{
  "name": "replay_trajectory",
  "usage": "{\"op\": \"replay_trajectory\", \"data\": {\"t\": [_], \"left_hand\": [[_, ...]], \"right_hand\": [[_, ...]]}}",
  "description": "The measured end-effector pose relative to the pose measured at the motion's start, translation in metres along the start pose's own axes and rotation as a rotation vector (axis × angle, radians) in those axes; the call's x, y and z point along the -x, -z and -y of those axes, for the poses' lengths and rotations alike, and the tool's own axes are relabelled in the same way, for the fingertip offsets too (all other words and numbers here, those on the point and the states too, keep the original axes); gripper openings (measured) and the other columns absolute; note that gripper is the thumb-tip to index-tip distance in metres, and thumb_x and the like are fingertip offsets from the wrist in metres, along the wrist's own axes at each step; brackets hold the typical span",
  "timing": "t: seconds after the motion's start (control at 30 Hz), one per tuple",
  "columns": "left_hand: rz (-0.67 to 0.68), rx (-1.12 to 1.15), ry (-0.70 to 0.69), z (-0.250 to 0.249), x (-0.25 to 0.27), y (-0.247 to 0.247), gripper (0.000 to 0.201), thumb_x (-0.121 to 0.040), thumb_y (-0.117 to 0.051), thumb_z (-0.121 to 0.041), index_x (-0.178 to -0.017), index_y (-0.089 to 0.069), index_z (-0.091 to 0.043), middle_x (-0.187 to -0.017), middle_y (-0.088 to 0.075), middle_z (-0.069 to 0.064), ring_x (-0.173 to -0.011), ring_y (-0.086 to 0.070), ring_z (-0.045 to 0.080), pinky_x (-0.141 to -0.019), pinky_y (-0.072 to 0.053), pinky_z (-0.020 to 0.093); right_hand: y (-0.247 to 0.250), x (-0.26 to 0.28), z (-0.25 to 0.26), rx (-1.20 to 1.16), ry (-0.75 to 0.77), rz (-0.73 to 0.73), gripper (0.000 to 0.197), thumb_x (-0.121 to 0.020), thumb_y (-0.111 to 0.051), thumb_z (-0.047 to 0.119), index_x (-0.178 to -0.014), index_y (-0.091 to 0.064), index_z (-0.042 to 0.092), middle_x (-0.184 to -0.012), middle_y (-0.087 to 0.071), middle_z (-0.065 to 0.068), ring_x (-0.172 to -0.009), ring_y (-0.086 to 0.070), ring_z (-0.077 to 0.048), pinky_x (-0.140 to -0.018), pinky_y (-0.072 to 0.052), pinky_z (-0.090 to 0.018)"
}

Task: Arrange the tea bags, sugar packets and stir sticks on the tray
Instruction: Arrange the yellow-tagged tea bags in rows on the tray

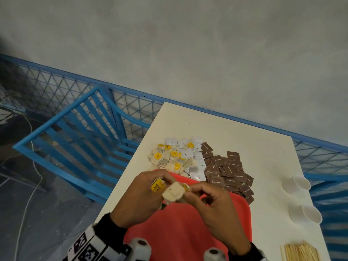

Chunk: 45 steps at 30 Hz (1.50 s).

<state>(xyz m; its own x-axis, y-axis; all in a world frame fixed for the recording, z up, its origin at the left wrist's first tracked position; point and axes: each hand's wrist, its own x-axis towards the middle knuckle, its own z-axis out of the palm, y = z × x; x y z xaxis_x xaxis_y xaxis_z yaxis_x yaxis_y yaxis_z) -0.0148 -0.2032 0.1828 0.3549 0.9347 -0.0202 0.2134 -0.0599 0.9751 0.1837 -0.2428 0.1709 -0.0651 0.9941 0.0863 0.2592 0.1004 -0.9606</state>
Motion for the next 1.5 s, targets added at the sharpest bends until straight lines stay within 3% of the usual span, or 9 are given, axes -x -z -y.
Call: {"op": "replay_trajectory", "data": {"t": [0.17,0.3,0.43,0.57,0.73,0.83,1.13,1.3,1.5], "left_hand": [[0.0,0.664,0.413,0.027,0.014,-0.014,0.032,-0.095,-0.057,-0.028,-0.112,-0.063,-0.001,-0.067,-0.06,0.008,-0.037,-0.038,0.007,-0.034,-0.028,0.014],[-0.005,0.862,0.516,0.05,0.015,-0.009,0.031,-0.094,-0.056,-0.029,-0.111,-0.069,-0.007,-0.089,-0.065,0.015,-0.039,-0.037,0.009,-0.032,-0.026,0.012],[-0.017,0.736,0.461,0.055,0.012,-0.001,0.029,-0.091,-0.061,-0.027,-0.107,-0.07,-0.005,-0.074,-0.057,0.011,-0.04,-0.034,0.011,-0.034,-0.028,0.013],[-0.053,0.486,0.322,0.053,0.003,-0.003,0.025,-0.083,-0.075,-0.038,-0.095,-0.072,-0.017,-0.056,-0.048,0.008,-0.039,-0.036,0.014,-0.039,-0.029,0.018],[-0.077,0.361,0.211,0.058,-0.005,-0.003,0.026,-0.085,-0.075,-0.035,-0.082,-0.069,-0.01,-0.053,-0.047,0.012,-0.04,-0.036,0.018,-0.04,-0.031,0.022],[-0.047,0.292,0.224,0.068,-0.002,0.001,0.026,-0.084,-0.076,-0.042,-0.078,-0.071,-0.017,-0.054,-0.05,0.009,-0.043,-0.041,0.02,-0.041,-0.033,0.024],[-0.08,0.129,0.395,0.1,0.023,0.02,0.022,-0.09,-0.07,-0.024,-0.069,-0.068,-0.022,-0.054,-0.058,0.003,-0.046,-0.05,0.015,-0.046,-0.04,0.024],[-0.112,0.174,0.464,0.103,0.026,0.03,0.025,-0.092,-0.066,-0.028,-0.067,-0.069,-0.022,-0.053,-0.056,0.002,-0.044,-0.048,0.014,-0.044,-0.04,0.025],[-0.129,0.286,0.46,0.091,0.019,0.035,0.037,-0.095,-0.057,-0.033,-0.059,-0.066,-0.029,-0.043,-0.045,-0.002,-0.035,-0.036,0.009,-0.042,-0.031,0.023]], "right_hand": [[-0.016,-0.003,-0.007,0.006,-0.061,0.004,0.016,-0.085,-0.076,0.015,-0.074,-0.071,0.025,-0.063,-0.062,0.002,-0.056,-0.047,-0.004,-0.053,-0.037,-0.02],[-0.019,-0.007,-0.013,0.023,-0.113,-0.047,0.015,-0.086,-0.075,0.013,-0.074,-0.07,0.021,-0.062,-0.061,0.008,-0.058,-0.049,0.0,-0.055,-0.039,-0.018],[-0.02,-0.013,-0.019,-0.034,-0.152,-0.078,0.009,-0.086,-0.075,0.013,-0.078,-0.072,0.016,-0.069,-0.067,-0.002,-0.062,-0.055,-0.008,-0.061,-0.046,-0.027],[-0.029,-0.018,-0.02,-0.068,-0.156,-0.058,0.008,-0.086,-0.074,0.012,-0.08,-0.072,0.018,-0.071,-0.069,0.0,-0.064,-0.059,-0.009,-0.062,-0.047,-0.027],[-0.035,-0.02,-0.02,-0.147,-0.195,-0.027,0.004,-0.084,-0.074,0.017,-0.087,-0.075,0.016,-0.078,-0.073,-0.003,-0.07,-0.061,-0.008,-0.063,-0.046,-0.022],[-0.039,-0.023,-0.03,-0.179,-0.267,0.02,0.003,-0.085,-0.073,0.008,-0.085,-0.074,0.011,-0.069,-0.07,0.001,-0.063,-0.058,-0.005,-0.061,-0.046,-0.017],[-0.062,-0.079,-0.16,0.067,-0.699,-0.122,0.023,-0.087,-0.072,0.012,-0.065,-0.067,0.014,-0.057,-0.06,0.006,-0.054,-0.05,-0.006,-0.055,-0.042,-0.016],[-0.073,-0.097,-0.183,0.193,-0.775,-0.175,0.012,-0.084,-0.074,0.014,-0.074,-0.074,0.009,-0.063,-0.065,0.003,-0.059,-0.057,-0.008,-0.049,-0.041,-0.01],[-0.082,-0.1,-0.191,0.379,-0.778,-0.258,0.023,-0.08,-0.077,0.027,-0.073,-0.06,0.014,-0.076,-0.065,0.002,-0.073,-0.059,-0.014,-0.056,-0.038,-0.024]]}}
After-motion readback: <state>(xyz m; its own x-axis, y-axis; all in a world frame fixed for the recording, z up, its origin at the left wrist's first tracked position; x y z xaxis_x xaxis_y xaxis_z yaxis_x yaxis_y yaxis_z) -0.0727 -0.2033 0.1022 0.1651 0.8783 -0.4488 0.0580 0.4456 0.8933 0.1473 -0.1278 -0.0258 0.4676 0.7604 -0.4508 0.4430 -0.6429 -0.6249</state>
